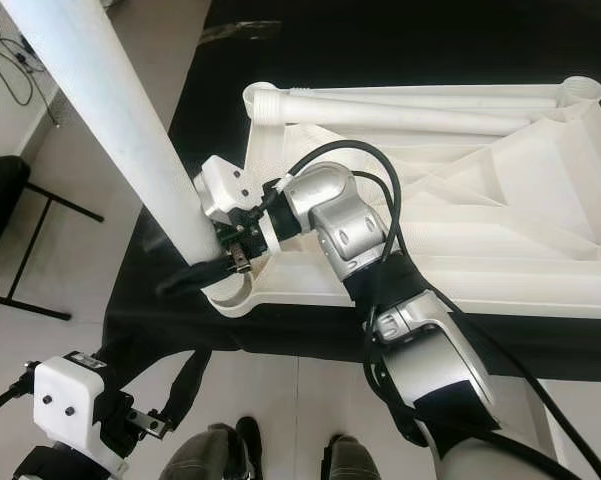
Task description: Building children table
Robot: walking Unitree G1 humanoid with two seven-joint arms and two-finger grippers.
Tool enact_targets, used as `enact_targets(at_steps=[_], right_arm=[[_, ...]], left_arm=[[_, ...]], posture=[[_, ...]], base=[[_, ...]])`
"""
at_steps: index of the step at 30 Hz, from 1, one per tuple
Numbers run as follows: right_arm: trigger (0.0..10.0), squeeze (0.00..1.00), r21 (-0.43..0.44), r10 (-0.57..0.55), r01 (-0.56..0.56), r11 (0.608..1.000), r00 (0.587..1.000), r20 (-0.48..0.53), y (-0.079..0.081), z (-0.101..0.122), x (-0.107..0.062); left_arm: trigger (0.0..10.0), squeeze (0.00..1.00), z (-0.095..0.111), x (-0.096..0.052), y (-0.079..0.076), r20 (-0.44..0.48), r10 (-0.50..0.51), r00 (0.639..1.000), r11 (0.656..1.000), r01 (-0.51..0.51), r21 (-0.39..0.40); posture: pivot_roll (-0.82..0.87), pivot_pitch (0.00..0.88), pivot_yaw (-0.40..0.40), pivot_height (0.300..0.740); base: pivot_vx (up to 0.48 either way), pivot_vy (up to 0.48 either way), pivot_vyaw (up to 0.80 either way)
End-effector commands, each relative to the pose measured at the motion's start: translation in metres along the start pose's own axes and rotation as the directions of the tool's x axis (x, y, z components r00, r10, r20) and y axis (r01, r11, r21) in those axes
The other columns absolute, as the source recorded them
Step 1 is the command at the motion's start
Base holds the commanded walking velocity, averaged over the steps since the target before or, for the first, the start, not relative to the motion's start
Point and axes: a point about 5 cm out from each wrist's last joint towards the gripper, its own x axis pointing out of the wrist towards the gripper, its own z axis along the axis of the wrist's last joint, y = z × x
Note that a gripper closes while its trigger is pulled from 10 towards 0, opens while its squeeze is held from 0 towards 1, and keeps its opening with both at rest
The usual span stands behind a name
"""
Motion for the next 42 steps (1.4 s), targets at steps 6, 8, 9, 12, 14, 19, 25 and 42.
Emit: enact_targets(at_steps=[6,8,9,12,14,19,25,42], right_arm=[[10.0,0.0,0.08,0.122,-0.118,0.99,0.992,-0.045,0.012,-0.011,0.002],[10.0,0.0,0.084,0.131,-0.126,0.988,0.99,-0.054,0.012,-0.011,0.002],[10.0,0.0,0.084,0.131,-0.126,0.988,0.99,-0.054,0.012,-0.011,0.002],[10.0,0.0,0.095,0.15,-0.143,0.985,0.986,-0.068,0.013,-0.013,0.003],[10.0,0.0,0.11,0.163,-0.155,0.982,0.984,-0.074,0.012,-0.014,0.006],[10.0,0.0,0.126,0.157,-0.147,0.981,0.985,-0.066,0.007,-0.016,0.011],[10.0,0.0,0.146,-0.116,0.124,0.982,0.991,-0.06,-0.017,-0.022,0.018],[10.0,0.0,0.244,-0.738,0.722,0.647,0.674,-0.034,0.014,-0.039,0.013]], left_arm=[[10.0,0.0,-0.003,-0.004,0.001,-0.023,-0.002,1.0,1.0,0.002,0.011],[10.0,0.0,-0.003,-0.004,0.001,-0.023,-0.002,1.0,1.0,0.003,0.011],[10.0,0.0,-0.003,-0.004,0.001,-0.023,-0.002,1.0,1.0,0.003,0.011],[10.0,0.0,-0.003,-0.003,0.001,-0.024,-0.003,1.0,1.0,0.003,0.011],[10.0,0.0,-0.004,-0.003,0.001,-0.024,-0.003,1.0,1.0,0.003,0.012],[10.0,0.0,-0.004,-0.003,0.001,-0.023,-0.001,1.0,1.0,0.002,0.013],[10.0,0.0,-0.003,-0.003,0.0,-0.02,0.003,1.0,1.0,-0.003,0.013],[10.0,0.0,-0.004,-0.003,0.003,-0.022,-0.003,1.0,1.0,0.003,0.015]], posture=[[0.09,0.354,0.053,0.74],[0.09,0.354,0.053,0.74],[0.09,0.354,0.053,0.74],[0.09,0.356,0.052,0.74],[0.09,0.356,0.051,0.74],[0.09,0.357,0.048,0.74],[0.09,0.362,0.04,0.74],[0.07,0.359,0.054,0.74]], base=[[0.0,0.0,0.0],[0.0,0.0,0.0],[0.0,0.0,0.0],[0.0,0.0,0.0],[0.0,0.0,0.0],[0.0,0.0,0.0],[0.0,0.0,0.0],[0.0,0.0,0.0]])
